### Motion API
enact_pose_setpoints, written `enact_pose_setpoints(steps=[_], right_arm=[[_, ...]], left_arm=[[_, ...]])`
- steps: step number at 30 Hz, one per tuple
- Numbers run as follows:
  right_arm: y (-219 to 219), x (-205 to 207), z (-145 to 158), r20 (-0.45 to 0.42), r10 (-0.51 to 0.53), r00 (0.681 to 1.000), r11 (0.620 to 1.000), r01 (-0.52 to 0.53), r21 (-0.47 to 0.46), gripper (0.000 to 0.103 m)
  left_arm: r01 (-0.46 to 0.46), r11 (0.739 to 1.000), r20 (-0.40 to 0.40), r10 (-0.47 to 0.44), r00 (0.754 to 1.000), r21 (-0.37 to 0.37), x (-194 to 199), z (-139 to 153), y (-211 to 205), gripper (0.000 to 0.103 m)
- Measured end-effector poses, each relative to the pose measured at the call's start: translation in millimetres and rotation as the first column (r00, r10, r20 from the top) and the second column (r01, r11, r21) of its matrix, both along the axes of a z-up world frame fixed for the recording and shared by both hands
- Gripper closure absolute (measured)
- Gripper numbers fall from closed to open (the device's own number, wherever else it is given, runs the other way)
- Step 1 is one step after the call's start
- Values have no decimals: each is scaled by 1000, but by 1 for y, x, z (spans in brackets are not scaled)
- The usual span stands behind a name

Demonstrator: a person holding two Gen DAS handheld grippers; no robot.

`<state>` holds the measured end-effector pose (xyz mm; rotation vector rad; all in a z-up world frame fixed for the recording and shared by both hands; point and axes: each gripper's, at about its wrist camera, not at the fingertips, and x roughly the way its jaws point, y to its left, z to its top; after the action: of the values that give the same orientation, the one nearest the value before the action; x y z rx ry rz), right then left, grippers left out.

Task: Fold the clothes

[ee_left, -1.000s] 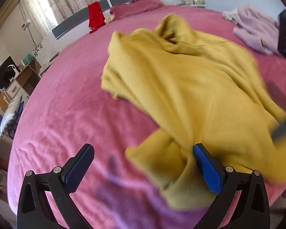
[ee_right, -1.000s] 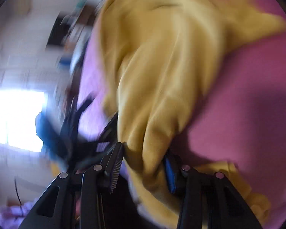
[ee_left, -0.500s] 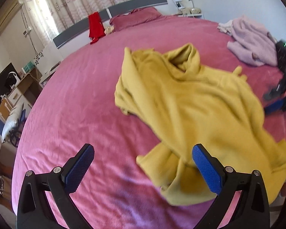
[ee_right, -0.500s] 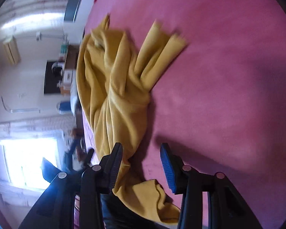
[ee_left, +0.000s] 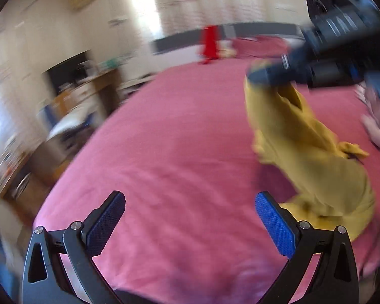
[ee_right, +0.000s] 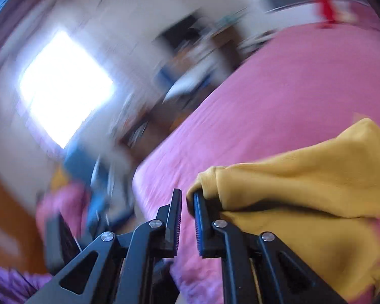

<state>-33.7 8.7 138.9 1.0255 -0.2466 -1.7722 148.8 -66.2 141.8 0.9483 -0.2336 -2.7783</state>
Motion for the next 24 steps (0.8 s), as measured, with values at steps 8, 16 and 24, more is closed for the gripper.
enact_pose_setpoints(steps=[8, 16, 24], right_arm=[[-33, 64, -47, -39, 97, 995, 983, -89, 161, 74], [155, 48, -54, 68, -461, 885, 882, 450, 137, 67], [161, 13, -77, 170, -444, 880, 894, 424, 145, 66]], left_arm=[[-127, 991, 61, 125, 990, 31, 16, -29, -64, 0], [88, 994, 106, -81, 991, -66, -53, -69, -14, 0], [392, 895, 165, -362, 917, -215, -133, -98, 32, 0]])
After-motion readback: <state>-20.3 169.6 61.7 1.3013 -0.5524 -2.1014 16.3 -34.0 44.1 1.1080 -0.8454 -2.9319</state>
